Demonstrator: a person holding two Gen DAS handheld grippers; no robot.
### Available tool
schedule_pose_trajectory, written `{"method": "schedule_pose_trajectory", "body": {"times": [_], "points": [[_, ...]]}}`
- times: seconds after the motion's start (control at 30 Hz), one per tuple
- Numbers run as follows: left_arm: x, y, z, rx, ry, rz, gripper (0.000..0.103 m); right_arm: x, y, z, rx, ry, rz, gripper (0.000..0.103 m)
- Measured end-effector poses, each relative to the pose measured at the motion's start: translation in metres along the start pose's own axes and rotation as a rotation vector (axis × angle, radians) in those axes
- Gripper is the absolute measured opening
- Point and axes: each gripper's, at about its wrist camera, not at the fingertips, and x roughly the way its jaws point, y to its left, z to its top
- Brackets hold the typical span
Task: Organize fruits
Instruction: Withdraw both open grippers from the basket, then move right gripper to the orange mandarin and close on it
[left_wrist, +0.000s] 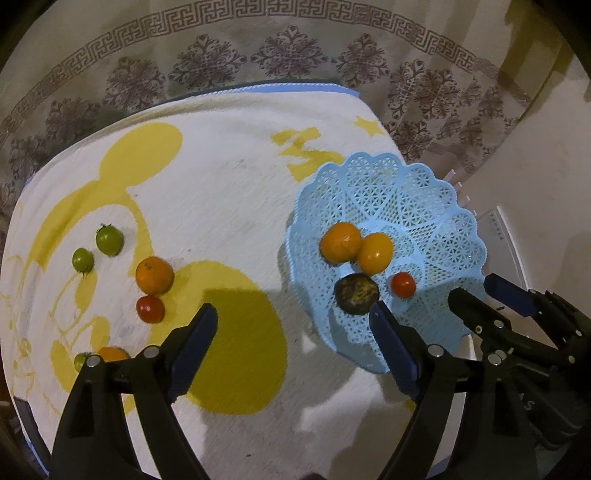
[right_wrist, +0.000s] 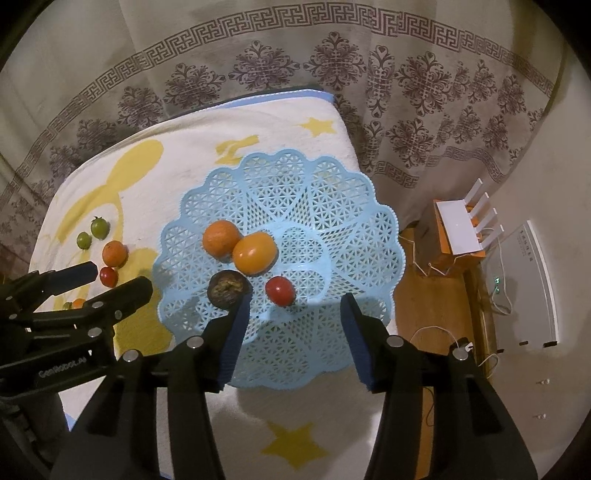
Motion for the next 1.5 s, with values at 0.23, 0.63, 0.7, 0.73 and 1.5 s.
{"method": "schedule_pose_trajectory", "body": {"times": [0.23,0.63,0.7,0.73,1.5], "points": [[-0.005,0.017,-0.010,-0.026,0.006,0.021,0.084,-0.003,0.010,-0.004,-0.007,0.006,-0.003,0.053],[-0.020,0.054,-0.028,-0.054,-0.006,0.048,0.084,-0.008,0.032,-0.009,-0.018,0.004,-0.004,0.053],[-0.023,0.062,-0.032,-0.060,-0.008,0.052,0.084,-0.008,0.041,-0.010,-0.021,0.005,0.000,0.053],[-0.025,0.067,-0.034,-0.065,-0.008,0.054,0.084,-0.007,0.048,-0.011,-0.023,0.006,0.001,0.053],[-0.052,0.181,-0.077,-0.172,0.001,0.097,0.090,0.002,0.143,-0.025,-0.065,-0.001,0.031,0.061]]}}
